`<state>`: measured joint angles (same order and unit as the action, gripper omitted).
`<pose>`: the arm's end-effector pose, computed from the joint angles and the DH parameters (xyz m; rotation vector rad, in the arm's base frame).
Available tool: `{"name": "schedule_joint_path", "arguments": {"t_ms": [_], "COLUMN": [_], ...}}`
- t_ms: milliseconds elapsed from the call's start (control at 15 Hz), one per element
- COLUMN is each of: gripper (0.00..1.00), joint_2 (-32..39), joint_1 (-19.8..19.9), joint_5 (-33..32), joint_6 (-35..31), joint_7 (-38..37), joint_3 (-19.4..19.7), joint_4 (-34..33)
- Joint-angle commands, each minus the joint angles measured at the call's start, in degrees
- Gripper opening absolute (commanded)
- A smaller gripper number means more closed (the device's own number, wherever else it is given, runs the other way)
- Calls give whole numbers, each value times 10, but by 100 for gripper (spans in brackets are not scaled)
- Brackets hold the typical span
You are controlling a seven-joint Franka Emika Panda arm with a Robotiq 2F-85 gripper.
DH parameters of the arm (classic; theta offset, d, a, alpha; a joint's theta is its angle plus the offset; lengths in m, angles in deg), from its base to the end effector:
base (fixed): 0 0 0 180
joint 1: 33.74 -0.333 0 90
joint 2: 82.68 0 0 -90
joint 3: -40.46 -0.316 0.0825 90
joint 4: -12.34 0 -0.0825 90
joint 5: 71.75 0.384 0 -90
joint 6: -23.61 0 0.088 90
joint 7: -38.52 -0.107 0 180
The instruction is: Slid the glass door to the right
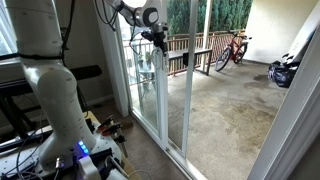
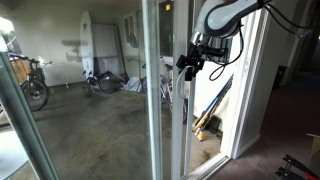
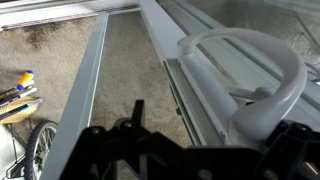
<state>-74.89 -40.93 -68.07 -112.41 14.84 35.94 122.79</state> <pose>0.6057 0.1245 0.4511 -2.9368 0.3699 -0.4133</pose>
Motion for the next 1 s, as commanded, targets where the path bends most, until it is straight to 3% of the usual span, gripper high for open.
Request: {"name": "schedule_joint_path", "arguments": {"t_ms": [0, 467, 933], "gripper": [100, 100, 100], "joint_2": [-22, -42, -68], "joint_1": [32, 47, 67], "joint_5": [-23, 24, 23], "joint_6": [24, 53, 53], "joint_7": [5, 5, 4], "joint_3": [37, 53, 74], "joint_4": [35, 45, 74]}}
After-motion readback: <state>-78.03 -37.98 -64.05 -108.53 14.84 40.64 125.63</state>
